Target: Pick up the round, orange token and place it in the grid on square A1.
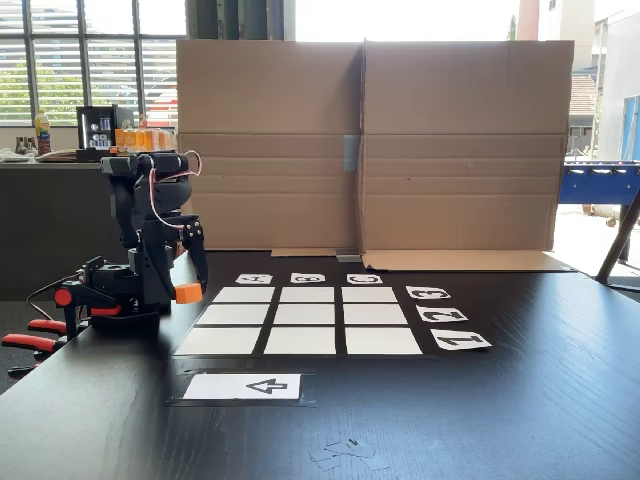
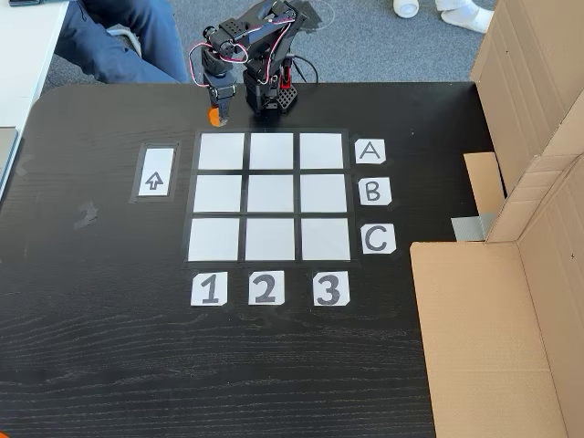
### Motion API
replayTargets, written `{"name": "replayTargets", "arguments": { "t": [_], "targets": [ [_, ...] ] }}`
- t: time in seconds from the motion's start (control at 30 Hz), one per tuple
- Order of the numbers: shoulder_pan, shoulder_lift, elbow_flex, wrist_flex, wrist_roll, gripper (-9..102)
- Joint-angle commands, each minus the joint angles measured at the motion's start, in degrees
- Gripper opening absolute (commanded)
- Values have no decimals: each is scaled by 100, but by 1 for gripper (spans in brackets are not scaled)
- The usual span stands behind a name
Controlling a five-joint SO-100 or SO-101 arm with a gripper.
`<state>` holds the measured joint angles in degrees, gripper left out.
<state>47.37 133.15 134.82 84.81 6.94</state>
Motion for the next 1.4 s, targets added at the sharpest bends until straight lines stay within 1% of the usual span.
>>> {"name": "replayTargets", "arguments": {
  "t": [0.0, 0.37, 0.7, 0.9, 1.37],
  "targets": [
    [-62, -202, 97, -264, -35, 7],
    [-158, -1055, 325, -1116, -26, 7],
    [-492, -1775, 316, -1767, -9, 7],
    [-765, -2224, 220, -2048, 26, 6],
    [-1011, -2522, -105, -2206, 202, 7]
  ]
}}
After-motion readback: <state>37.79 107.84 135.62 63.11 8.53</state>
